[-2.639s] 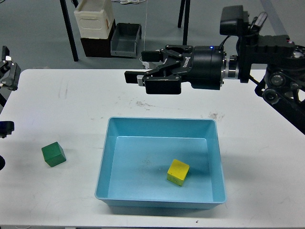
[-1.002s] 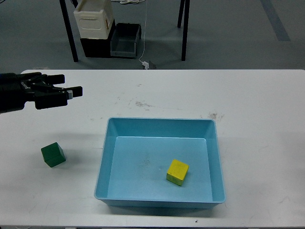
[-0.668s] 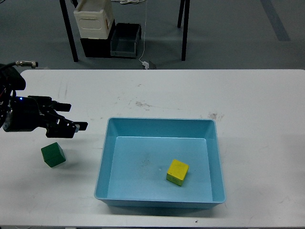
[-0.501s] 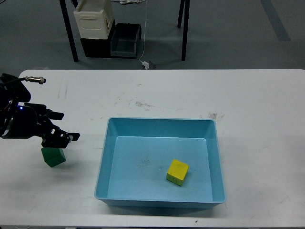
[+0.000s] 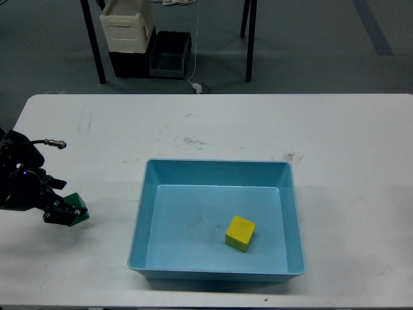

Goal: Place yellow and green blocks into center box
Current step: 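Close the left gripper around the green cube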

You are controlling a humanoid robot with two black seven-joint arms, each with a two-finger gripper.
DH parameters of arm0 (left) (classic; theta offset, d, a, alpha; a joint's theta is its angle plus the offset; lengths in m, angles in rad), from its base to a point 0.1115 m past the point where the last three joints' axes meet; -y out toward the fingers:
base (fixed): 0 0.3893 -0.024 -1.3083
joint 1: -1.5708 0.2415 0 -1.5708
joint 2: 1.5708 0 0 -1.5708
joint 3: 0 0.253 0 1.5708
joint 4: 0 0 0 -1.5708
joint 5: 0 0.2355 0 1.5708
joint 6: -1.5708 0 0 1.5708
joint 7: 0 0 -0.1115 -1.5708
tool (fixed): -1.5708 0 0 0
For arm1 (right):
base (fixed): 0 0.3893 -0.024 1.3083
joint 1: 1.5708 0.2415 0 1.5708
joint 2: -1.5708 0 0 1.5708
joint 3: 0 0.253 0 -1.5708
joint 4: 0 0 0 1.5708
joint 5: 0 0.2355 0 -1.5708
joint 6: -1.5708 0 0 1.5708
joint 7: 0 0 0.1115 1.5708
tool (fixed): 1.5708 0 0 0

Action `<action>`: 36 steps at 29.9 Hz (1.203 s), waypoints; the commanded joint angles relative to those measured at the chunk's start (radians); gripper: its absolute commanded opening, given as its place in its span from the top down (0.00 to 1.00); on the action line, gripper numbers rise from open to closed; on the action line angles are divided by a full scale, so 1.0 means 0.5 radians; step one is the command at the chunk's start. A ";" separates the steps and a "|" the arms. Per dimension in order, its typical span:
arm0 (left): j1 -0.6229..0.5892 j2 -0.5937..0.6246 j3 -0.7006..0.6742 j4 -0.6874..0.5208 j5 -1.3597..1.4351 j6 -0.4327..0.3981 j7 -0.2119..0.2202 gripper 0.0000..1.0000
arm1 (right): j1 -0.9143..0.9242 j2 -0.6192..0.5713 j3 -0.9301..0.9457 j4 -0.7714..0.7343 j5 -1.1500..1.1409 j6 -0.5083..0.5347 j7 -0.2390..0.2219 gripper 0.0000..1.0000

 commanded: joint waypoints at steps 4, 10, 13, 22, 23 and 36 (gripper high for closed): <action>0.012 -0.051 0.018 0.063 -0.005 0.000 0.000 0.00 | -0.004 0.001 0.000 -0.003 0.000 0.000 0.000 0.01; 0.021 -0.095 0.018 0.072 -0.008 0.000 0.000 0.01 | -0.013 -0.003 0.000 -0.003 0.003 0.000 0.000 0.01; 0.021 -0.113 0.021 0.072 -0.008 0.000 0.000 0.02 | -0.016 -0.003 0.000 -0.003 0.003 0.000 0.000 0.01; 0.024 -0.110 0.021 0.087 -0.001 0.000 0.000 0.25 | -0.016 -0.003 0.003 -0.003 0.012 -0.027 0.000 0.01; 0.024 -0.110 0.021 0.090 0.002 0.000 0.000 0.27 | -0.016 -0.003 0.003 -0.003 0.012 -0.027 0.000 0.01; 0.073 -0.113 0.024 0.167 0.082 0.020 0.000 0.63 | -0.025 0.001 0.003 -0.003 0.015 -0.030 0.000 0.01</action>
